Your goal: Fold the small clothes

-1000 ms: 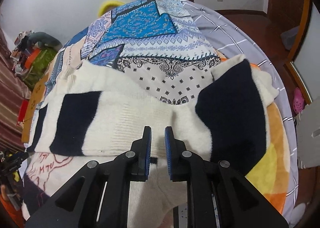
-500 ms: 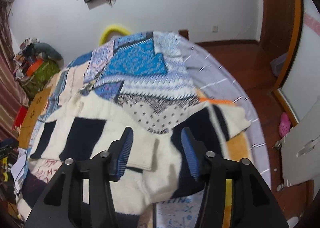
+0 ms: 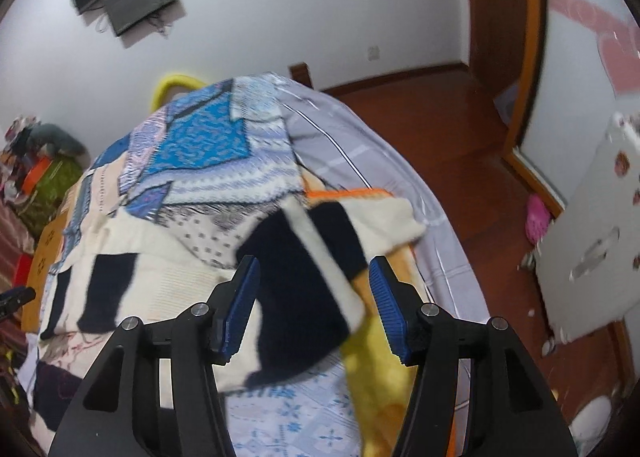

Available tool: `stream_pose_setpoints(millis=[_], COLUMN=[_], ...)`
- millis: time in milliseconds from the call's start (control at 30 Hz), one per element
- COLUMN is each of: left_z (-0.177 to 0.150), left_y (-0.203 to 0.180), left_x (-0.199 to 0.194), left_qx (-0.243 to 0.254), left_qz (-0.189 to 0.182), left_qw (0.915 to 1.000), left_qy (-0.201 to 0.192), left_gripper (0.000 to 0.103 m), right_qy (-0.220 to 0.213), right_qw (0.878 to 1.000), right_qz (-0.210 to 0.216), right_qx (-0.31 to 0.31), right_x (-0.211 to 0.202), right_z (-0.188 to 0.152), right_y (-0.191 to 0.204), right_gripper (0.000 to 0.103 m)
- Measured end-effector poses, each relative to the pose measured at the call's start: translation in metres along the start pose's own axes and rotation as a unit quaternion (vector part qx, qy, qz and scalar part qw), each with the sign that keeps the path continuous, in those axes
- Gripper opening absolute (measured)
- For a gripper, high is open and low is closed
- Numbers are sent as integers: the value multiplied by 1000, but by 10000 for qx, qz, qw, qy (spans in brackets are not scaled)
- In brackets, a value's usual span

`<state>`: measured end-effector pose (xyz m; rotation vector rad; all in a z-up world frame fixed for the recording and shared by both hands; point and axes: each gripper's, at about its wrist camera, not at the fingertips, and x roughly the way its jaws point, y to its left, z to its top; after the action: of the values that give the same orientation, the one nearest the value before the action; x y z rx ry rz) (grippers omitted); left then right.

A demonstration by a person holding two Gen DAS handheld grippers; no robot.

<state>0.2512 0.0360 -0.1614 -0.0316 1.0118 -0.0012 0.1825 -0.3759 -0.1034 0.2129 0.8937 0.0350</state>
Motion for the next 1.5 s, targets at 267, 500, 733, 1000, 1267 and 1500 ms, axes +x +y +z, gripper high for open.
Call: stream_pose_setpoints(millis=[267, 500, 733, 1000, 1267, 1500], left_z=[-4, -12, -17, -20, -25, -31], left_y=[-9, -8, -4, -3, 1, 9], left_x=[39, 60, 66, 58, 37, 9], left_qx=[-29, -75, -205, -234, -162, -106], left_qz=[14, 113, 46, 46, 117, 158], left_qw=[9990, 9972, 9967, 9970, 9984, 9995], left_qy=[446, 737, 788, 742, 536, 249], left_gripper=[82, 82, 82, 82, 82, 82], right_qy=[618, 965, 1211, 1030, 271, -178], right_qw=[9952, 9901, 9870, 9905, 9967, 9941], right_qz=[67, 276, 498, 630, 754, 1054], right_qx=[759, 985, 936, 657, 115, -166], right_x=[52, 81, 100, 92, 33, -1], right_z=[-23, -39, -46, -46, -18, 4], right_y=[-40, -40, -29, -7, 25, 68], right_gripper=[53, 53, 53, 9, 7, 7])
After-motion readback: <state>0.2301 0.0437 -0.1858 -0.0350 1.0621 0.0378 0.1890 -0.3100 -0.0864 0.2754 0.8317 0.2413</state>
